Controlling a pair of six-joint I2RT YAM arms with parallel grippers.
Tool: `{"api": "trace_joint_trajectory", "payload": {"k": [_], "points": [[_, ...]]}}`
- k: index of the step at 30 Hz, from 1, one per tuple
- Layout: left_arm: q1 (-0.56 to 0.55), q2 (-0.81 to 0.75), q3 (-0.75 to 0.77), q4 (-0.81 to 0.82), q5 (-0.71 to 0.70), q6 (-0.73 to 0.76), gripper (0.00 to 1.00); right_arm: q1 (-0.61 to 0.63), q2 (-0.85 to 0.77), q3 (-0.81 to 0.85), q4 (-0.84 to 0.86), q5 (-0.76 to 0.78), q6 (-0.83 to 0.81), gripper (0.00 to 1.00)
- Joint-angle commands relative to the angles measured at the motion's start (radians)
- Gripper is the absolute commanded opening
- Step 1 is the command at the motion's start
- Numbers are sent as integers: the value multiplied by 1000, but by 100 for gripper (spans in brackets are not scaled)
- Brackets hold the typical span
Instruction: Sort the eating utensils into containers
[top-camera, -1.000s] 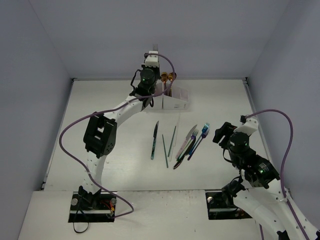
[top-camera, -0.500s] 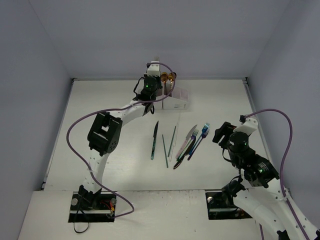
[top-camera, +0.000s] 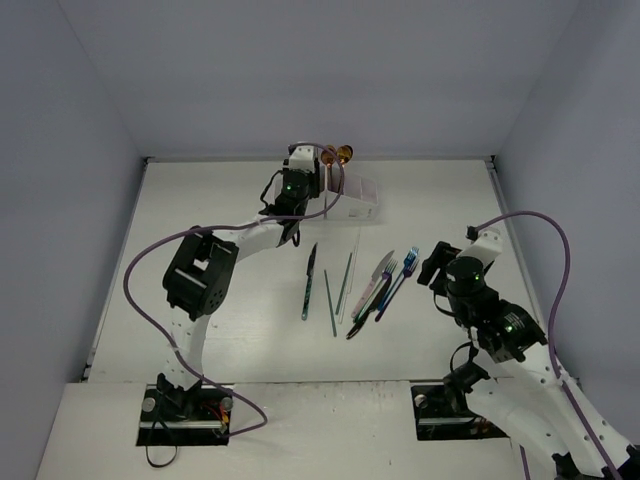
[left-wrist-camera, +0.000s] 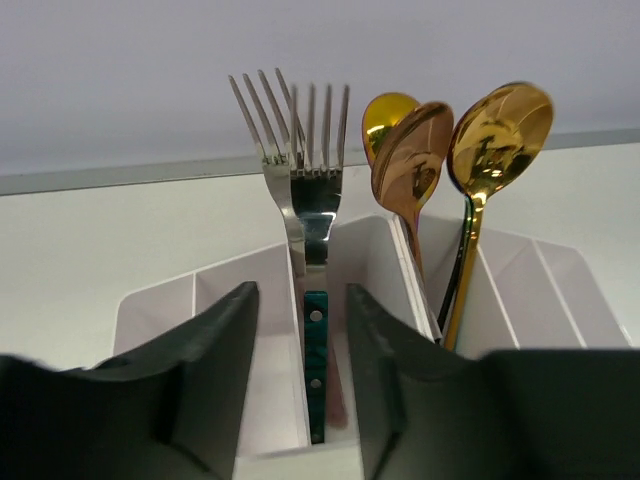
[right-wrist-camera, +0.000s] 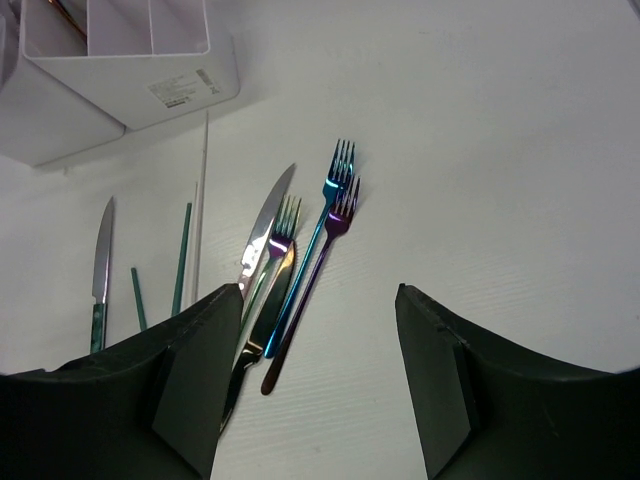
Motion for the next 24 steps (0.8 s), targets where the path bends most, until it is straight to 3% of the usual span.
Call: {"api": "trace_joint_trajectory", "payload": {"k": [1,6,11,19,24], "points": [[-8,-173,-21,68,27,-13,44,-8,91,-10,53,-18,70,61],[-8,-269,-78,-23,50,-27,53,-8,191,-9,51,-20,114,61],[-9,-404,-108,-238,103,-66,58,-11,316,8,54,-22,169,59],[-12,-606,-56,-915,171,-63,67,-28,524,31,68,-21,225,49],[-10,-703,-102,-1106,185,23,67,-79,613,18,135,-57,216,42]]}}
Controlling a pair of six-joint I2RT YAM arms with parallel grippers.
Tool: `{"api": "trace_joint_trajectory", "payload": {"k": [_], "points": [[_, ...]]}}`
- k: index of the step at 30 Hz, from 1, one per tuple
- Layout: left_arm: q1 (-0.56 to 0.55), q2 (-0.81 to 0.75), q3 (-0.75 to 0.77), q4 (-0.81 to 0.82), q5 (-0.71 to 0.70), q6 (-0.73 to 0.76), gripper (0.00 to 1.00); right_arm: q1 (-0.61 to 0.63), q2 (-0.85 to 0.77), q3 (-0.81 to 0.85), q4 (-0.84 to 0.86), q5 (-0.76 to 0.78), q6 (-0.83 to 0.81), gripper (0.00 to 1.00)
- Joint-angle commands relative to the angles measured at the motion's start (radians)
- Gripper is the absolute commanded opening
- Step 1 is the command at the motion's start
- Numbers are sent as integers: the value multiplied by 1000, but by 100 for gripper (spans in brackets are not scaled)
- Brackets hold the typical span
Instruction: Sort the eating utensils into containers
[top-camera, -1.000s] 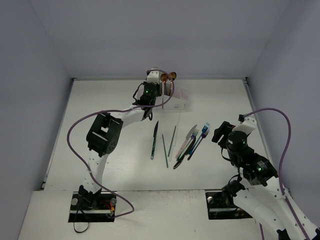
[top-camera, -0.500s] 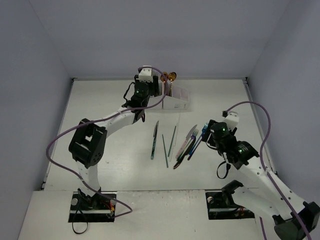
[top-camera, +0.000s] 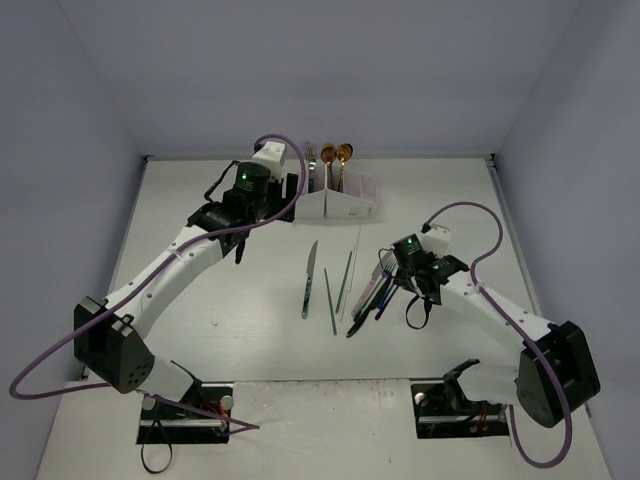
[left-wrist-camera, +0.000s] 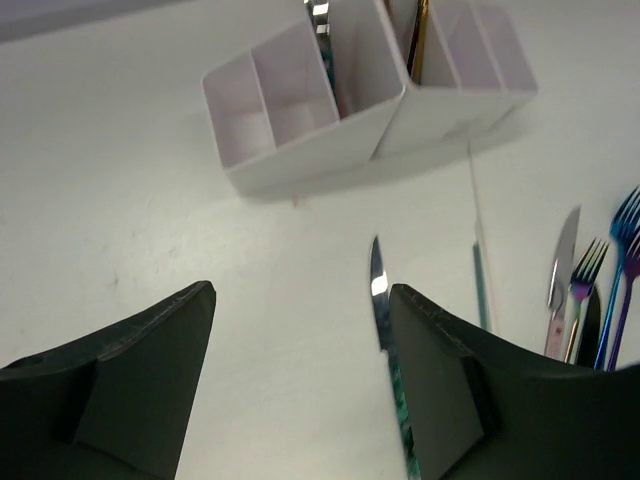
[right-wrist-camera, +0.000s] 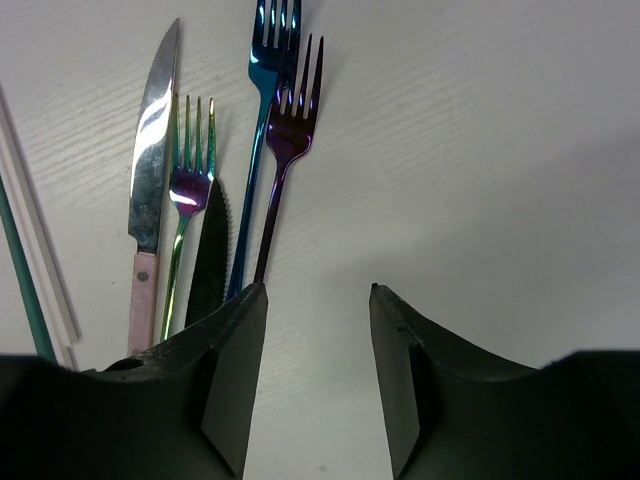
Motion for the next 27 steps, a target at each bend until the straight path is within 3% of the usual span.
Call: {"api": "trace_joint_trajectory", "payload": {"k": [1,10,27], "points": [[-3,-114,-29,-252,36,85,67,-59,68,22,98,-30,21,41],[-1,-242,-271,-124,52,160,67,-117,180,20,184,-80,9,38],[-3,-226,-271,-147,11,160,67,-141,273,-7,263,-104,21,36]]}}
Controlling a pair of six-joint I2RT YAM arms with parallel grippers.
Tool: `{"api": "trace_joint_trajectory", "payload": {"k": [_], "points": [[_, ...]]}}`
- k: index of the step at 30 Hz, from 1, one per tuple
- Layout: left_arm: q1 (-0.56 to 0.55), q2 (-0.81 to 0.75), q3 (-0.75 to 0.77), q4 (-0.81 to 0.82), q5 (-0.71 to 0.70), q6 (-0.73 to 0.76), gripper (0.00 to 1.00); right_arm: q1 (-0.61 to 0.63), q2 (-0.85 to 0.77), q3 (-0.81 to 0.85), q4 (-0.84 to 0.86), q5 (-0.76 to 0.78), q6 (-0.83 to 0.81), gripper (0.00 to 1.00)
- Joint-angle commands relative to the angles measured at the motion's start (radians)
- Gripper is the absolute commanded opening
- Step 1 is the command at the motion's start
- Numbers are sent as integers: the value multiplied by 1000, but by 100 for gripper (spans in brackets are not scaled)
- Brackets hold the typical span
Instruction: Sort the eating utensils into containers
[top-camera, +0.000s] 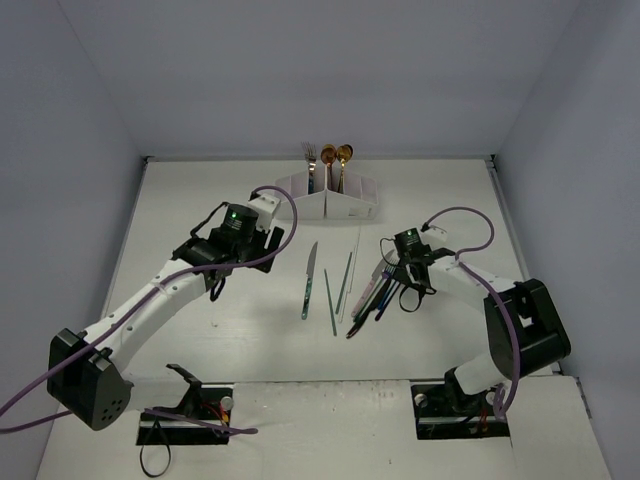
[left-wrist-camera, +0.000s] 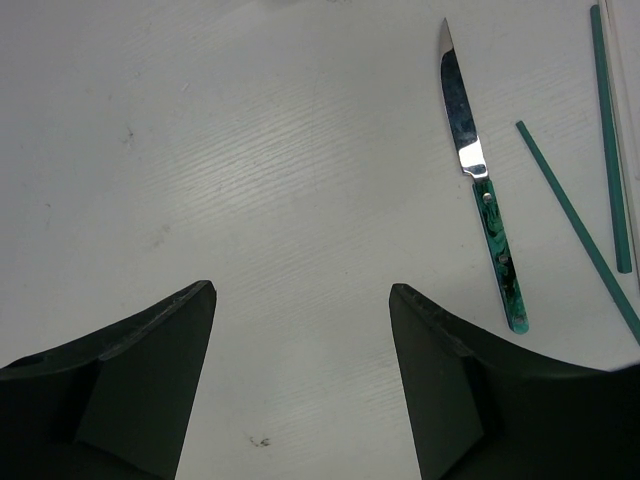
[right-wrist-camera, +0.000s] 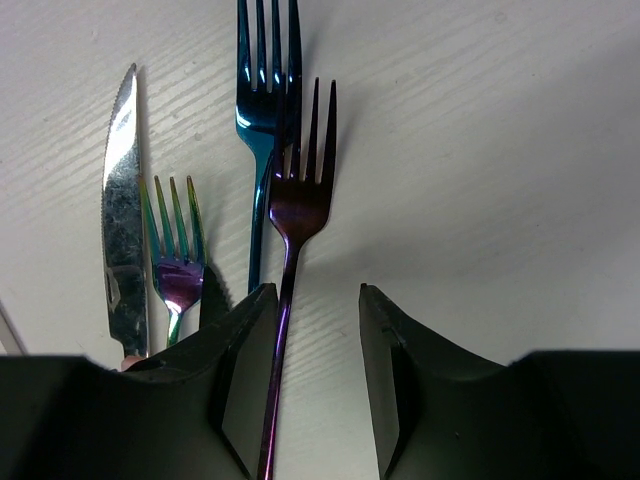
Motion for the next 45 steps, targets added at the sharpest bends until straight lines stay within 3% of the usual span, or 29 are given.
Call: {"api": "trace_joint_trajectory", "payload": {"k": [1,14,24,33,38,45], "points": [[-3,-9,34,36,-17,7,67,-7,13,-4,37,8,14,35],[-3,16,42,21,-15,2,67,-7,30,-52,19,-19,40,29],[-3,10,44,16,-20,3,67,-7,58,-35,-37,-21,25,1],[-3,23,47,21,2,-7,67,18,-147,42,-45,17,-39,0],[-2,25,47,21,-3,-8,67,96,-292,118,-44,75,-118,0],[0,20,46,23,-38,-17,67,236,-291,322,28,189,-331,0]]}}
